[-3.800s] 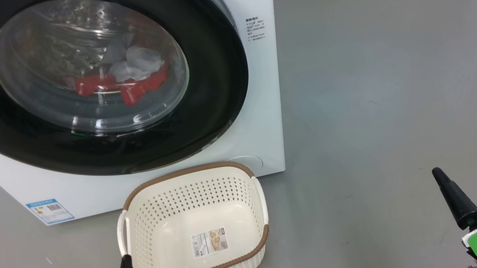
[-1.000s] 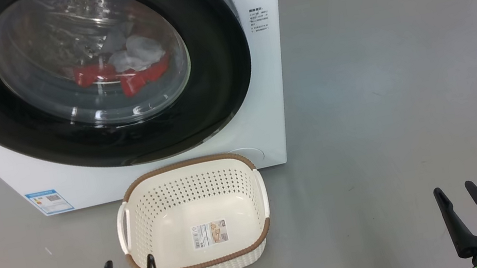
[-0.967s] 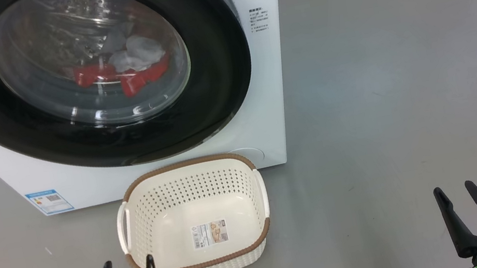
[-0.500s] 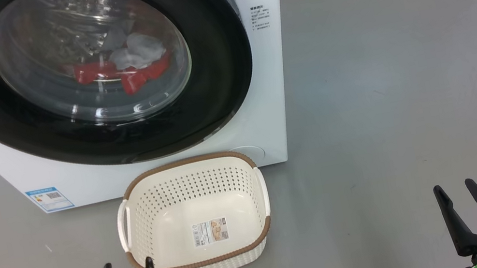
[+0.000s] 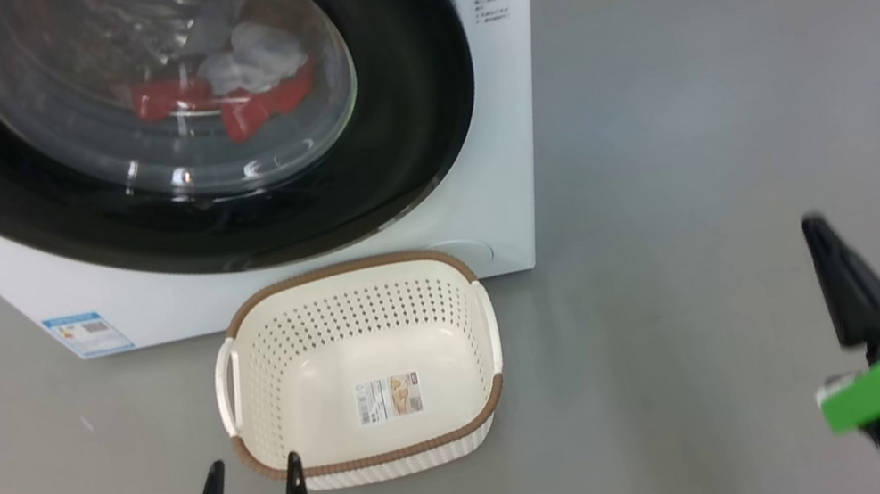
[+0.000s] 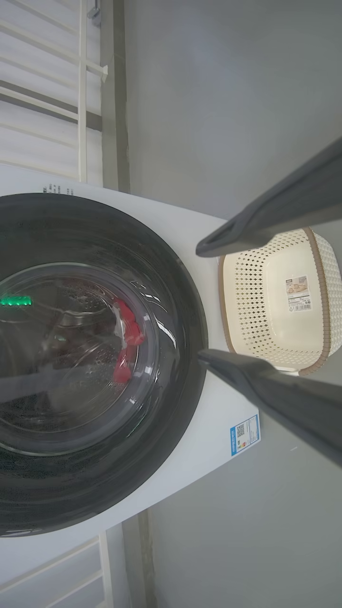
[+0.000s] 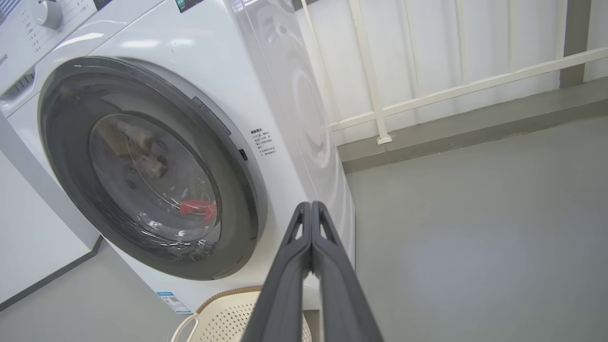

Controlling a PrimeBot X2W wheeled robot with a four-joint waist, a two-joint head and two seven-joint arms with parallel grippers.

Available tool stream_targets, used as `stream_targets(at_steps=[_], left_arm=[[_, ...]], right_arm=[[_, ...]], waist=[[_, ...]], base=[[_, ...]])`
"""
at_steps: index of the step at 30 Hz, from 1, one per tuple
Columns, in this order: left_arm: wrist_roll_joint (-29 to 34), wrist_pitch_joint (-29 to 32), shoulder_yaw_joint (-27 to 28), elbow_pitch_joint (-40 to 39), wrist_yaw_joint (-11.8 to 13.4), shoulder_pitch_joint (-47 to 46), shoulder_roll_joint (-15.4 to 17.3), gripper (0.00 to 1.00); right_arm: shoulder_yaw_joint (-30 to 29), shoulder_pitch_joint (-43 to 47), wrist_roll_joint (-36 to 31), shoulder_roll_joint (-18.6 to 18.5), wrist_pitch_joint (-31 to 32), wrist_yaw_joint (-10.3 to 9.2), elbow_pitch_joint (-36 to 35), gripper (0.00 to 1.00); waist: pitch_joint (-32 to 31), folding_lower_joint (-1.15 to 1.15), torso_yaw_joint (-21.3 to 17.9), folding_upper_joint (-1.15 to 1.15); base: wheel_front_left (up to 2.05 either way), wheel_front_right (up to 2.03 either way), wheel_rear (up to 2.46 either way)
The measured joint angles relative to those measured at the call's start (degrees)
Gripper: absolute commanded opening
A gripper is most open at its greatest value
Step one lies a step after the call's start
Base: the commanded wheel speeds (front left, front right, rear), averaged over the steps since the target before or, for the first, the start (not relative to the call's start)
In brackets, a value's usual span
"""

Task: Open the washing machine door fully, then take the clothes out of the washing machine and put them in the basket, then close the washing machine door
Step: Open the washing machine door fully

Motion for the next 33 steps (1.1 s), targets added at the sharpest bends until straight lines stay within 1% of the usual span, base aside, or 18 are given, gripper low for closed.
stream_targets(at_steps=[6, 12, 18, 21, 26, 30, 33], left_arm=[[0.0, 0.0, -1.8, -0.2, 0.2, -2.3, 0.0, 1.0], [-0.1, 0.0, -4.5, -0.3, 0.5, -4.7, 0.0, 1.0], [-1.6, 0.0, -7.3, -0.3, 1.1, -6.8, -0.1, 1.0], [-1.7, 0.0, -8.5, -0.3, 1.1, -7.4, -0.1, 1.0], [-2.5, 0.0, -10.2, -0.3, 1.6, -8.6, -0.1, 1.0], [-2.8, 0.0, -11.4, -0.3, 1.7, -9.8, -0.2, 1.0], [-3.2, 0.0, -12.5, -0.3, 2.1, -10.4, -0.2, 1.0]], right_arm=[[0.2, -9.1, 4.5, -0.4, -0.3, -0.01, 0.0, 0.0], [1.5, -19.0, 6.2, -2.9, -0.3, -0.01, 1.7, 0.0], [3.5, -28.4, 10.7, -5.9, -0.4, 0.0, 5.3, 0.0], [5.5, -32.3, 14.2, -7.5, -0.4, -0.01, 7.6, 0.0], [9.1, -38.4, 21.9, -10.2, -0.1, -0.01, 11.3, 0.0], [12.3, -42.6, 27.5, -12.7, 2.8, -0.01, 13.0, 0.0], [14.2, -44.8, 33.0, -14.1, 6.6, -0.01, 13.5, 0.0]], waist=[[2.1, 0.0, 1.5, 0.0], [4.3, 0.0, 3.8, 0.0], [6.6, 0.0, 6.5, 0.0], [7.7, 0.0, 7.8, 0.0], [9.4, 0.0, 9.9, 0.0], [10.8, 0.0, 11.5, 0.0], [11.6, 0.0, 12.6, 0.0]], base=[[0.0, 0.0, 0.0], [0.0, 0.0, 0.0], [0.0, 0.0, 0.0], [0.0, 0.0, 0.0], [0.0, 0.0, 0.0], [0.0, 0.0, 0.0], [0.0, 0.0, 0.0]])
